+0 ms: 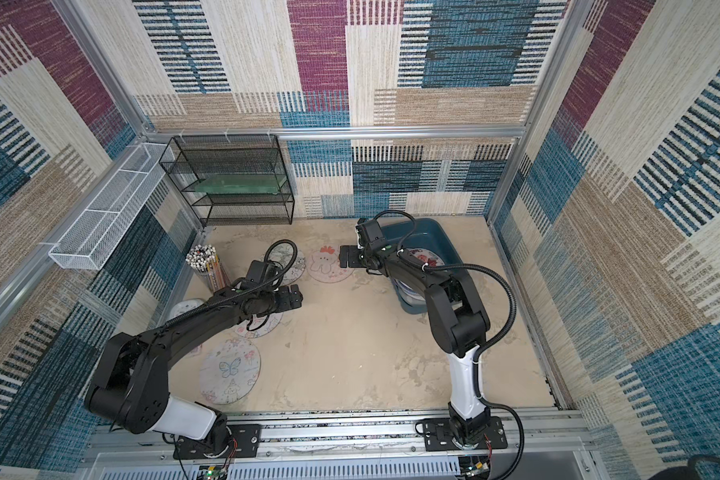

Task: Put the coasters into the storage box
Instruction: Pick up the coaster from the center of the board.

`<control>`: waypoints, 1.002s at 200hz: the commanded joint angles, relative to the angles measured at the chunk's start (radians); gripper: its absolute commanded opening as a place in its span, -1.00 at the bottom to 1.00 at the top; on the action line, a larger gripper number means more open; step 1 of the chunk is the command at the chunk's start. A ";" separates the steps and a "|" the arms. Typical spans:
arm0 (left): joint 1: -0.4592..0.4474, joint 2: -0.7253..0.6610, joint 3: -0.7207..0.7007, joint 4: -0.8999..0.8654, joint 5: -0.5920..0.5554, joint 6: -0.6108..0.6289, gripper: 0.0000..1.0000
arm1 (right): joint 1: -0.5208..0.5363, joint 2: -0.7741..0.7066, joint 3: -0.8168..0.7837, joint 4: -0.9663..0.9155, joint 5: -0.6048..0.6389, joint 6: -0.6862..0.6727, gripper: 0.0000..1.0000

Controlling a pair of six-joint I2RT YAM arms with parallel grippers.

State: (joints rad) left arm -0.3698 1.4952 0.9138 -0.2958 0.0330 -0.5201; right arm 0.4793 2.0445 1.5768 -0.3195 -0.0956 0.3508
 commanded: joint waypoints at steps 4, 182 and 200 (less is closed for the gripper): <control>0.000 -0.009 -0.006 0.065 0.050 0.024 0.93 | -0.009 0.058 0.045 0.014 -0.041 0.025 0.98; 0.000 0.025 0.016 0.105 0.082 0.043 0.92 | -0.022 0.322 0.215 0.042 -0.110 0.074 0.65; 0.000 0.024 0.014 0.106 0.082 0.047 0.92 | -0.020 0.335 0.224 0.034 -0.113 0.076 0.60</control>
State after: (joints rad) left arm -0.3698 1.5188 0.9218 -0.2176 0.1078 -0.4973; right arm 0.4545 2.3562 1.7931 -0.2371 -0.1833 0.4080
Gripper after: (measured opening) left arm 0.959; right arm 0.797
